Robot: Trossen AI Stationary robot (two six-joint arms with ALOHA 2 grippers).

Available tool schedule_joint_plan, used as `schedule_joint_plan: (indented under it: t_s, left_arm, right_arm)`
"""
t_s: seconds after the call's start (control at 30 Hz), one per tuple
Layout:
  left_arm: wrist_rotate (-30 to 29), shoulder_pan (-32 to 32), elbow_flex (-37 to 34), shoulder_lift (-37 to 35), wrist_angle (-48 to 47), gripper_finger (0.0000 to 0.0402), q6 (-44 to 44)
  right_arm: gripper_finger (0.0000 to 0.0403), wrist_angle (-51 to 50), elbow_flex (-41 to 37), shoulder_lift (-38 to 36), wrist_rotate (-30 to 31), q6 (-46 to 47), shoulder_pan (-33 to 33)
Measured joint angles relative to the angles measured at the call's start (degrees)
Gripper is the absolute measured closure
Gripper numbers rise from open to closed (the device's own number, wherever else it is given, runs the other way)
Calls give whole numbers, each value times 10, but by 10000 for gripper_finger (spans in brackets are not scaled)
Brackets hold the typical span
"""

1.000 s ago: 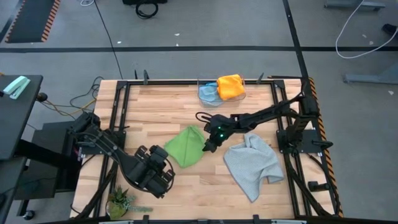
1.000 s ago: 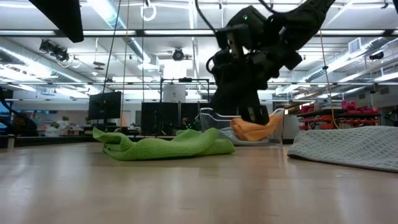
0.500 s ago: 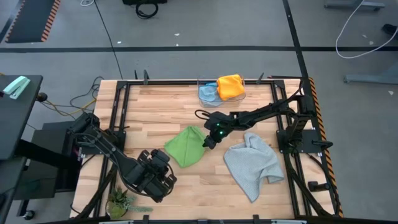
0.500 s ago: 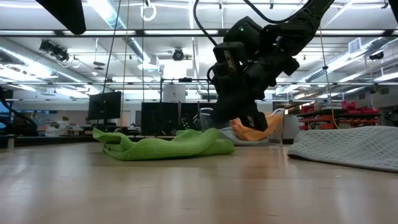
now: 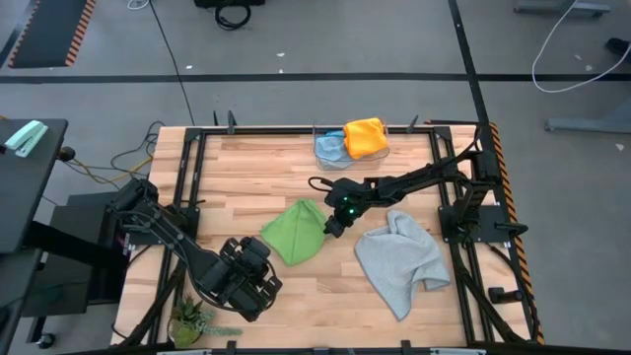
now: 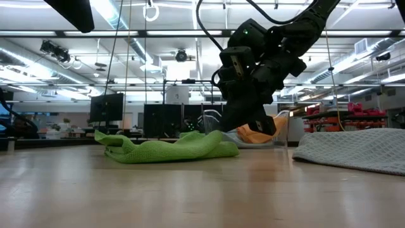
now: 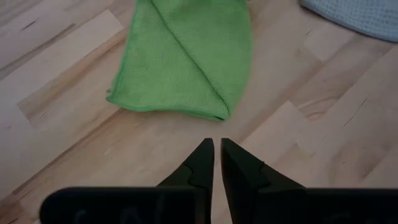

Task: Fold microfiber towels
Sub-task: Fold the green microfiber cloth

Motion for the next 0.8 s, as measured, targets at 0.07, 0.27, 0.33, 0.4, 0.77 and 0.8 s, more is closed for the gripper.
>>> schedule_joint_plan:
  t_s: [0.07,0.27,0.33,0.4,0.77,0.8]
  left_arm:
    - [0,0,0,0,0,368,0]
    - [-1,0,0,0,2,371,1]
    - [-1,0,0,0,4,371,1]
    - [-2,0,0,0,7,369,2]
    - [-4,1,0,0,23,373,17]
    - [-4,1,0,0,23,373,16]
  right_arm:
    - [347,0,0,0,0,1,0]
    - [347,24,1,15,-1,6,1]
    - [347,28,0,16,-2,14,2]
    - [347,32,1,19,-4,14,2]
    - [347,39,0,31,-6,16,11]
    - [347,41,0,31,-5,16,13]
